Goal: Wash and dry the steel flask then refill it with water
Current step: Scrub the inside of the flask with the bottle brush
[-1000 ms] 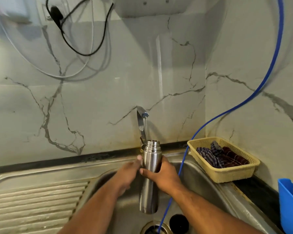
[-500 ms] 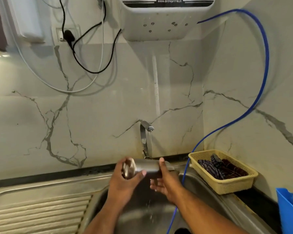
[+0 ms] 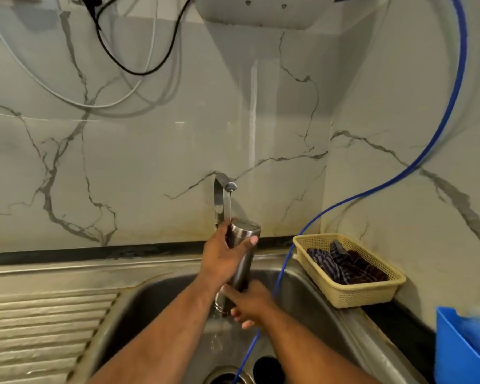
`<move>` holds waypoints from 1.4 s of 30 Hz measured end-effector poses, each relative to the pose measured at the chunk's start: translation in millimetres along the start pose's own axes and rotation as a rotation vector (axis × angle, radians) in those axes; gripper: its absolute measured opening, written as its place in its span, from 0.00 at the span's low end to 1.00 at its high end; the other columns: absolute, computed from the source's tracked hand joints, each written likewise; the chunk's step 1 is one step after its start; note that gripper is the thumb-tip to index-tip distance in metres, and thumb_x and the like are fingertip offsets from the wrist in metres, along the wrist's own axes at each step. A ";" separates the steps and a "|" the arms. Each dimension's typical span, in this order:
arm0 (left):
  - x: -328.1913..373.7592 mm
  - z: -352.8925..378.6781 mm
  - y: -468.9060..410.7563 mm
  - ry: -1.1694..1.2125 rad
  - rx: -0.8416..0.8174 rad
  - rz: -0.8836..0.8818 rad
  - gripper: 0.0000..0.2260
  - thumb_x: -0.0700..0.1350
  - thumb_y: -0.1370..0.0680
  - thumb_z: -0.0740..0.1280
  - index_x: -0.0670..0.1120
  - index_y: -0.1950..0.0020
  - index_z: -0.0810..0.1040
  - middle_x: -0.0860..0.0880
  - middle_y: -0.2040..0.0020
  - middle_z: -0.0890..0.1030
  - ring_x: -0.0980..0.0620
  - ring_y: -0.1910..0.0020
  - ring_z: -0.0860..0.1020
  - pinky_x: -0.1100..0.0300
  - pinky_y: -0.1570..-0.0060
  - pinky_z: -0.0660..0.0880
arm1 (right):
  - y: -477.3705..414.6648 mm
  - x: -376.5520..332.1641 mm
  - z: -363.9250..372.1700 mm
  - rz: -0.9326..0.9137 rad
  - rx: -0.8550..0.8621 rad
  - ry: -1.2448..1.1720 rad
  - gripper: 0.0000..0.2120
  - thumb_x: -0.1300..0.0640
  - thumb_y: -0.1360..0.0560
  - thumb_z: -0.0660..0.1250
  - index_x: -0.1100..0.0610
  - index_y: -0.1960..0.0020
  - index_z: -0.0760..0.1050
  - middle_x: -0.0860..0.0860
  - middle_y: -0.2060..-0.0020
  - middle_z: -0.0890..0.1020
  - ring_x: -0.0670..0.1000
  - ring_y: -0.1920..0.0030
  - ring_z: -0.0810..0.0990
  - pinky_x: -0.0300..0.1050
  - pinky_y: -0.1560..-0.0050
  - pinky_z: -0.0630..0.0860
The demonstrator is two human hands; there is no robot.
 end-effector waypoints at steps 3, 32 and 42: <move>-7.8 -9.3 -3.2 0.016 0.046 -0.015 0.22 0.57 0.24 0.73 0.56 0.33 0.71 0.60 0.46 0.79 0.60 0.46 0.78 0.65 0.49 0.75 | -7.1 -4.6 3.4 -0.059 0.074 0.077 0.23 0.37 0.27 0.73 0.55 0.45 0.80 0.52 0.56 0.86 0.48 0.63 0.82 0.40 0.66 0.80; -31.3 -16.8 6.5 0.430 -0.004 -0.329 0.35 0.44 0.28 0.79 0.52 0.25 0.67 0.46 0.39 0.80 0.45 0.43 0.82 0.46 0.43 0.81 | 4.4 2.1 -5.6 -0.064 -0.477 -0.425 0.27 0.51 0.28 0.79 0.56 0.33 0.74 0.57 0.44 0.85 0.58 0.41 0.84 0.62 0.39 0.80; -21.2 -20.6 4.0 0.467 -0.069 -0.356 0.27 0.57 0.28 0.75 0.50 0.32 0.75 0.41 0.41 0.82 0.41 0.44 0.81 0.47 0.48 0.80 | 2.5 5.3 -7.1 -0.029 -0.588 -0.303 0.32 0.60 0.32 0.79 0.60 0.31 0.71 0.61 0.45 0.82 0.62 0.42 0.83 0.67 0.39 0.79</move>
Point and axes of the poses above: each hand's wrist, its own y-axis away from the middle knuckle, its own z-axis out of the palm, x = y × z, the point moved 2 cm from there along -y, towards the middle knuckle
